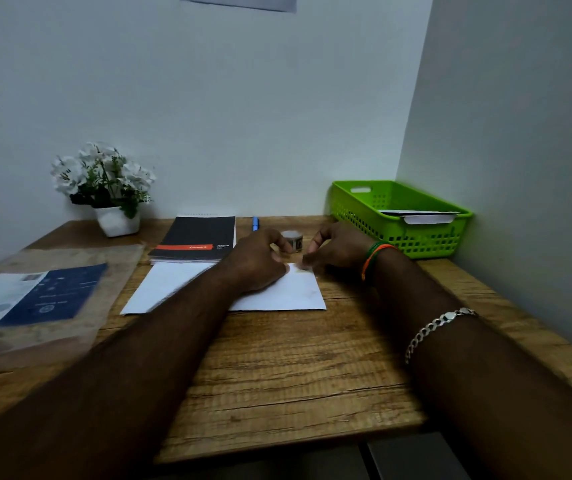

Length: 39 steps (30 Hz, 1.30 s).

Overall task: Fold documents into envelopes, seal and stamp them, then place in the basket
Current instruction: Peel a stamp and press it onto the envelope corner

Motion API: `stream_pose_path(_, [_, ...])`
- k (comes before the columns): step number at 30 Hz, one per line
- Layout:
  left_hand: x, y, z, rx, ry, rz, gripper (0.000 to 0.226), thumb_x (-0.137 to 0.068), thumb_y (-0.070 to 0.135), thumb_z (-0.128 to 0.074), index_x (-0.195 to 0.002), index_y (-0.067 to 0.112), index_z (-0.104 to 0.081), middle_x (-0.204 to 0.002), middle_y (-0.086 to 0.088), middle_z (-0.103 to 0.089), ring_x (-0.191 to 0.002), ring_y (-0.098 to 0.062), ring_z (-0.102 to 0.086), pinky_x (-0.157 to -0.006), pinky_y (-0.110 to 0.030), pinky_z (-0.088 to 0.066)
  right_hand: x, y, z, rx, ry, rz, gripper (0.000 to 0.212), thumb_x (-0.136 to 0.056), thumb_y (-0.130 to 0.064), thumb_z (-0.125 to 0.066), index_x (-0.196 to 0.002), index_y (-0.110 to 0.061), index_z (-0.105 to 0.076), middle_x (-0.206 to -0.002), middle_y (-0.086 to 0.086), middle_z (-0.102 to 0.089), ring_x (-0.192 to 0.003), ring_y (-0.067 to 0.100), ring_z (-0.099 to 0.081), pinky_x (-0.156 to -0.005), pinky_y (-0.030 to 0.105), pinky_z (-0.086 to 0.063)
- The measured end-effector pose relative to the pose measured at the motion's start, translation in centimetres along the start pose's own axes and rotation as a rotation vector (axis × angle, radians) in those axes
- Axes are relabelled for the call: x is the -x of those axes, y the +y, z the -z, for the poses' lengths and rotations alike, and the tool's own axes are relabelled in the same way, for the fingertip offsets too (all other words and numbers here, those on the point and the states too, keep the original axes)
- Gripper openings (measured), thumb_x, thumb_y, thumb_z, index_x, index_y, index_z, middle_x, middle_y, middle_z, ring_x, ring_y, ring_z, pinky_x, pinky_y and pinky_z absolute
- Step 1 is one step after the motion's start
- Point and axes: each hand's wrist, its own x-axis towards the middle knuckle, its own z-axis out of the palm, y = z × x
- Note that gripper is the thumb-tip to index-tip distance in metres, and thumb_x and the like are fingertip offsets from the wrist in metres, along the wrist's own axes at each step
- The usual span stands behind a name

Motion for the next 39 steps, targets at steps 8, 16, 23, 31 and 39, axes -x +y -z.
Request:
stream_pose_path(8, [0.4,0.4,-0.1,-0.027,0.011,-0.002,0.021,-0.089,0.013,-0.075,-0.109,0.021,-0.073,-0.085,0.017,-0.059,-0.08,0.002,-0.057,-0.063,-0.014,-0.037,0.2,-0.1,1.1,0.061,-0.13,-0.011,0.028,-0.073,0.0,-0.085,-0.089,-0.012,-0.065,-0.073,0.0,-0.064,-0.061,0.008,-0.057,-0.051,0.014,-0.046])
stream_pose_path(16, [0.9,0.9,0.0,-0.058,0.001,-0.005,0.021,-0.091,0.011,-0.072,-0.111,0.019,-0.076,-0.095,0.008,-0.065,-0.085,-0.004,-0.058,-0.069,-0.016,-0.04,-0.2,0.1,0.0,0.035,-0.032,-0.01,0.027,-0.073,-0.013,-0.089,-0.073,-0.017,-0.062,-0.066,0.001,-0.064,-0.057,0.01,-0.056,-0.055,0.021,-0.046])
stream_pose_path(23, [1.0,1.2,-0.2,-0.107,0.025,0.006,0.022,-0.092,0.011,-0.069,-0.112,0.017,-0.076,-0.099,0.004,-0.066,-0.091,-0.008,-0.057,-0.076,-0.019,-0.041,-0.1,-0.1,1.1,0.094,-0.144,-0.007,0.028,-0.081,0.003,-0.077,-0.108,-0.002,-0.069,-0.082,0.01,-0.065,-0.059,0.007,-0.059,-0.054,0.016,-0.048])
stream_pose_path(31, [0.9,1.6,-0.6,-0.252,0.02,0.009,0.009,-0.092,0.019,-0.064,-0.095,0.025,-0.069,-0.112,0.001,-0.059,-0.125,-0.024,-0.051,-0.112,-0.042,-0.041,-0.6,-0.1,-0.3,0.088,-0.104,-0.01,0.013,-0.082,-0.006,-0.079,-0.084,-0.01,-0.067,-0.07,0.008,-0.065,-0.058,0.016,-0.058,-0.061,0.025,-0.05])
stream_pose_path(39, [0.4,0.9,-0.4,-0.281,0.005,0.01,0.013,-0.093,0.025,-0.061,-0.089,0.035,-0.056,-0.111,0.011,-0.06,-0.124,-0.019,-0.051,-0.114,-0.054,-0.031,-0.4,-0.1,0.2,0.019,-0.127,0.013,0.014,-0.085,-0.011,-0.078,-0.087,-0.009,-0.065,-0.07,0.007,-0.062,-0.057,0.013,-0.056,-0.049,0.013,-0.045])
